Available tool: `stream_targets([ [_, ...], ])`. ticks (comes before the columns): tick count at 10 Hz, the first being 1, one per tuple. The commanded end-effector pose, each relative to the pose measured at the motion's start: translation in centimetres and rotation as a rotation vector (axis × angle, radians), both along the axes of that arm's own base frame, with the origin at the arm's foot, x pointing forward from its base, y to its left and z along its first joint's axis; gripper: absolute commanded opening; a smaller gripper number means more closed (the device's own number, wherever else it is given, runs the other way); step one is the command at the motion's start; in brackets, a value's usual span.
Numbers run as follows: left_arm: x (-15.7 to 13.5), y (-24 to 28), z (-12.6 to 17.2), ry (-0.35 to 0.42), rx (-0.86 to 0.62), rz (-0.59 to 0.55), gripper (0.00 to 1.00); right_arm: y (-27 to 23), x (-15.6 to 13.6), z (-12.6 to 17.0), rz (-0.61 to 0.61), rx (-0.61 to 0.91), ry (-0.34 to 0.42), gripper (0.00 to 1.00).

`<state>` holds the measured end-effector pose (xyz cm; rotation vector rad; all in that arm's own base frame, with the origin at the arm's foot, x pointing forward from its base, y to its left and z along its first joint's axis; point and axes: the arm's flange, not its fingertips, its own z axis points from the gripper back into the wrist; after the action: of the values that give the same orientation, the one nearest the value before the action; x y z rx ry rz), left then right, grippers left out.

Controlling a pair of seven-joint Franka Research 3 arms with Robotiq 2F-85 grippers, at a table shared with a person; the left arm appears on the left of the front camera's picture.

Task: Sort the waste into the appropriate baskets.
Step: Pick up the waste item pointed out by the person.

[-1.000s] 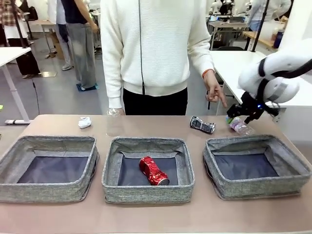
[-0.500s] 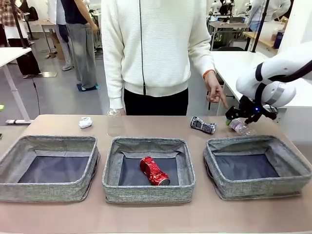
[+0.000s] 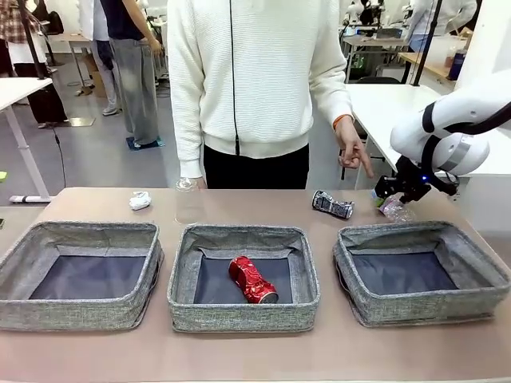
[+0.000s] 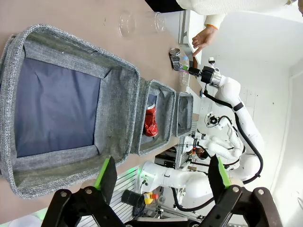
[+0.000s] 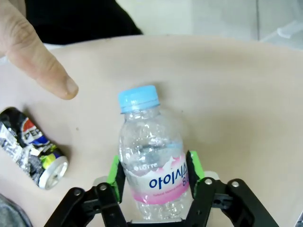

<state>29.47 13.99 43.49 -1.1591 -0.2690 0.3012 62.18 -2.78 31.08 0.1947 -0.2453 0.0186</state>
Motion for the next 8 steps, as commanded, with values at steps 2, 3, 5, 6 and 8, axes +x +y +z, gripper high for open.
stream_targets([
  [2,-0.3,0.0,0.0,-0.025,-0.005,-0.009,1.00,0.0,-0.3,-0.2,-0.035,-0.012,0.035,0.00],
  [3,-0.3,0.0,0.0,-0.025,-0.005,-0.009,1.00,-0.2,-0.4,0.0,-0.051,0.003,0.039,0.00],
  [5,-0.3,0.0,0.0,-0.025,-0.005,-0.009,1.00,-0.8,-0.5,0.5,-0.078,0.010,0.032,0.00],
  [6,-0.3,0.0,0.0,-0.025,-0.005,-0.009,1.00,-1.2,-0.6,0.8,-0.097,0.017,0.027,0.00],
  [8,-0.3,0.0,0.0,-0.025,-0.005,-0.009,1.00,-3.0,-1.5,4.1,-0.255,0.033,0.022,0.00],
])
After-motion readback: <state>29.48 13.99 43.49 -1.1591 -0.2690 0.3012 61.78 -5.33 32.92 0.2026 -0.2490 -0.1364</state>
